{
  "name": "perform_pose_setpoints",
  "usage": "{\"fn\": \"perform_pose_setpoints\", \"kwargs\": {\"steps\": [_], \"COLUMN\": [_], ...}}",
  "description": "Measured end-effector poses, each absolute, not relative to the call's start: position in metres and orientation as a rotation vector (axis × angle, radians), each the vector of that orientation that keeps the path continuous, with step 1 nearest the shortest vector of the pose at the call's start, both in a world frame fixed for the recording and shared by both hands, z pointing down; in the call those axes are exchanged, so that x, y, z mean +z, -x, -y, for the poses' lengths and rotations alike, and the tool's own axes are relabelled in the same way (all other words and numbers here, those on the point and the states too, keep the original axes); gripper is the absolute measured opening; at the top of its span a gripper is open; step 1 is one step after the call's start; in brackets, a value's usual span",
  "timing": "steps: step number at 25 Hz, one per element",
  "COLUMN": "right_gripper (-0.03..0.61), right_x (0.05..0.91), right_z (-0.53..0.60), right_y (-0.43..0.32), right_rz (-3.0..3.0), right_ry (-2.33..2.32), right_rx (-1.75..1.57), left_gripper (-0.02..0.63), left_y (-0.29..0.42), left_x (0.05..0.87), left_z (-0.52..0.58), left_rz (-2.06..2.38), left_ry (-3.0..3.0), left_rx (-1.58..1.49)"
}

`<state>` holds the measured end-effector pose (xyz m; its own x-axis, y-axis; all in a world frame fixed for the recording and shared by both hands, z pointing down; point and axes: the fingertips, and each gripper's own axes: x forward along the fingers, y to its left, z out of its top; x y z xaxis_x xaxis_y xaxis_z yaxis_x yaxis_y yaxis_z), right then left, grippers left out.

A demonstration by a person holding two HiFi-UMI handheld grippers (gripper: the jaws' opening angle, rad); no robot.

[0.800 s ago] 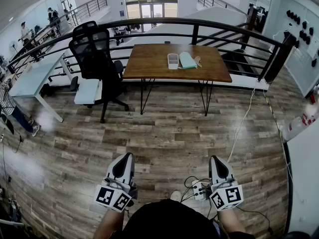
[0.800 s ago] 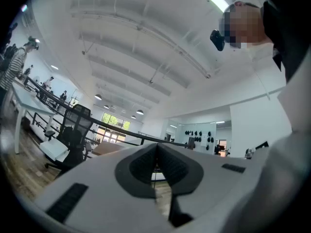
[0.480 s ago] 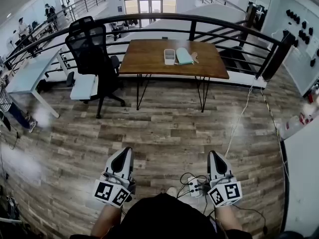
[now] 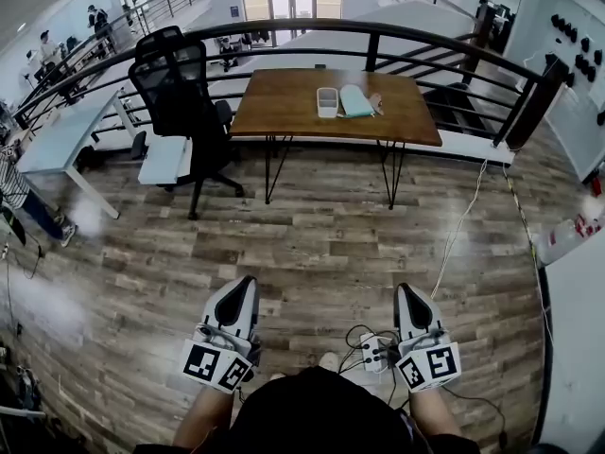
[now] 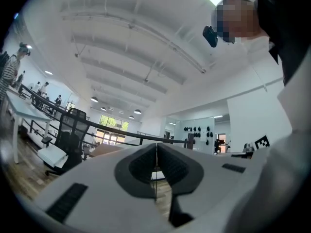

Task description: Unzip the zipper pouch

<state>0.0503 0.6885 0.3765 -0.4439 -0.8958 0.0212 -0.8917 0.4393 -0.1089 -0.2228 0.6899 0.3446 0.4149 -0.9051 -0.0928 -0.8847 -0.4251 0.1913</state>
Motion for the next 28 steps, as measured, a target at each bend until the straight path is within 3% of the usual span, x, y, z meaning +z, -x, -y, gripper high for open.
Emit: {"fn": "perform_pose_setpoints", "kwargs": {"steps": [1, 3, 5, 7, 14, 17, 28], "right_gripper": [0.005, 0.179, 0.261, 0.328, 0.331, 0.37, 0.347], "right_x": [0.374, 0.369, 0.367, 0.369, 0.371, 0.37, 0.381], "right_z": [-0.688, -0.689, -0.689, -0.689, -0.693, -0.692, -0.646], "right_y": [-0.051, -0.052, -0.054, -0.055, -0.073, -0.093, -0.118], "right_rz": [-2.631, -2.633, -2.627, -2.627, -2.599, -2.576, -2.531], "right_ry": [1.61, 1.552, 1.501, 1.467, 1.428, 1.467, 1.602], "right_rx": [-0.146, -0.134, -0.148, -0.17, -0.181, -0.167, -0.2], "left_gripper": [0.014, 0.036, 0.163, 0.201, 0.243, 0.278, 0.281], "left_y": [0.222, 0.222, 0.219, 0.212, 0.172, 0.164, 0.159], "left_x": [0.344, 0.343, 0.343, 0.344, 0.348, 0.351, 0.365], "left_z": [-0.689, -0.686, -0.683, -0.68, -0.676, -0.672, -0.625], "left_rz": [1.63, 1.644, 1.641, 1.624, 1.597, 1.622, 1.597], "left_ry": [-2.548, -2.534, -2.511, -2.512, -2.599, -2.57, -2.555], "left_rx": [-0.281, -0.31, -0.339, -0.347, -0.265, -0.249, -0.216]}}
